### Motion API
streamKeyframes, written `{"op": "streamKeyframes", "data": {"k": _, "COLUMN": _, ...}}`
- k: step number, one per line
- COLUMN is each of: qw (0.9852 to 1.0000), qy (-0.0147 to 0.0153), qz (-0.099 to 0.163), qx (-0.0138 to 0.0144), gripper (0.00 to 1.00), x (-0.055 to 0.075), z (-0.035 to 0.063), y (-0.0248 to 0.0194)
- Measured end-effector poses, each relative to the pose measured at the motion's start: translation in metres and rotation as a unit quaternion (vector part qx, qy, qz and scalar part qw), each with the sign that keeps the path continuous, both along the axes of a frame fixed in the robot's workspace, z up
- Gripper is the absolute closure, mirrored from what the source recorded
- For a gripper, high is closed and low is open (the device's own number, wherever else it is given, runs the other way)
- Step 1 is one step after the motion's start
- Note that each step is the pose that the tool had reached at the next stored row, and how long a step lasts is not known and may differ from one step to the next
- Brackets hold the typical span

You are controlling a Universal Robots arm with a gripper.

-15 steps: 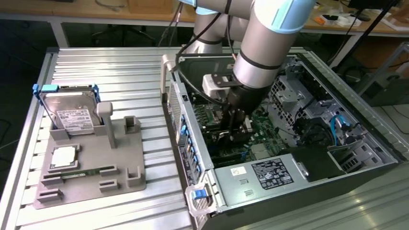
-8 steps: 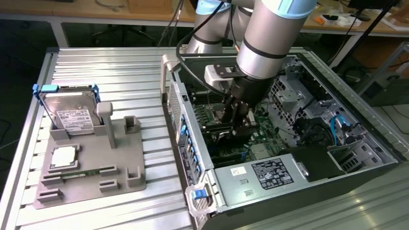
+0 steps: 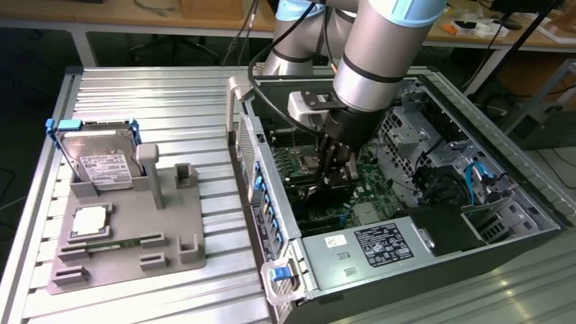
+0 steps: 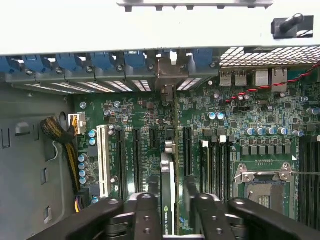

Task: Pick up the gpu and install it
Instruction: 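Insert the gpu into the slot, then press down on the gpu until it lock into place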

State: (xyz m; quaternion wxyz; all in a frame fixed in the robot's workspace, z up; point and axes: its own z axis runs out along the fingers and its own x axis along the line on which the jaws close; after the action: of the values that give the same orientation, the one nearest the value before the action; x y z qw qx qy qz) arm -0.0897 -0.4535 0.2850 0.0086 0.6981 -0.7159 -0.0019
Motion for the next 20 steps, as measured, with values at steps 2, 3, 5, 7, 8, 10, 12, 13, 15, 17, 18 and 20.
{"op": "streamKeyframes", "data": {"k": 2, "qw": 1.0, "qy": 0.0, "qz": 0.0, "qx": 0.0, "gripper": 0.74, "x": 0.0, "z": 0.0, "y": 0.0}}
{"op": "streamKeyframes", "data": {"k": 3, "qw": 1.0, "qy": 0.0, "qz": 0.0, "qx": 0.0, "gripper": 0.8, "x": 0.0, "z": 0.0, "y": 0.0}}
{"op": "streamKeyframes", "data": {"k": 5, "qw": 1.0, "qy": 0.0, "qz": 0.0, "qx": 0.0, "gripper": 0.89, "x": 0.0, "z": 0.0, "y": 0.0}}
{"op": "streamKeyframes", "data": {"k": 7, "qw": 1.0, "qy": 0.0, "qz": 0.0, "qx": 0.0, "gripper": 0.89, "x": 0.0, "z": 0.0, "y": 0.0}}
{"op": "streamKeyframes", "data": {"k": 8, "qw": 1.0, "qy": 0.0, "qz": 0.0, "qx": 0.0, "gripper": 0.89, "x": 0.0, "z": 0.0, "y": 0.0}}
{"op": "streamKeyframes", "data": {"k": 10, "qw": 1.0, "qy": 0.0, "qz": 0.0, "qx": 0.0, "gripper": 0.89, "x": 0.0, "z": 0.0, "y": 0.0}}
{"op": "streamKeyframes", "data": {"k": 12, "qw": 1.0, "qy": 0.0, "qz": 0.0, "qx": 0.0, "gripper": 0.89, "x": 0.0, "z": 0.0, "y": 0.0}}
{"op": "streamKeyframes", "data": {"k": 13, "qw": 1.0, "qy": 0.0, "qz": 0.0, "qx": 0.0, "gripper": 0.89, "x": 0.0, "z": 0.0, "y": 0.0}}
{"op": "streamKeyframes", "data": {"k": 15, "qw": 1.0, "qy": 0.0, "qz": 0.0, "qx": 0.0, "gripper": 0.89, "x": 0.0, "z": 0.0, "y": 0.0}}
{"op": "streamKeyframes", "data": {"k": 17, "qw": 1.0, "qy": 0.0, "qz": 0.0, "qx": 0.0, "gripper": 0.89, "x": 0.0, "z": 0.0, "y": 0.0}}
{"op": "streamKeyframes", "data": {"k": 18, "qw": 1.0, "qy": 0.0, "qz": 0.0, "qx": 0.0, "gripper": 0.89, "x": 0.0, "z": 0.0, "y": 0.0}}
{"op": "streamKeyframes", "data": {"k": 20, "qw": 1.0, "qy": 0.0, "qz": 0.0, "qx": 0.0, "gripper": 0.89, "x": -0.0003, "z": 0.0, "y": 0.0}}
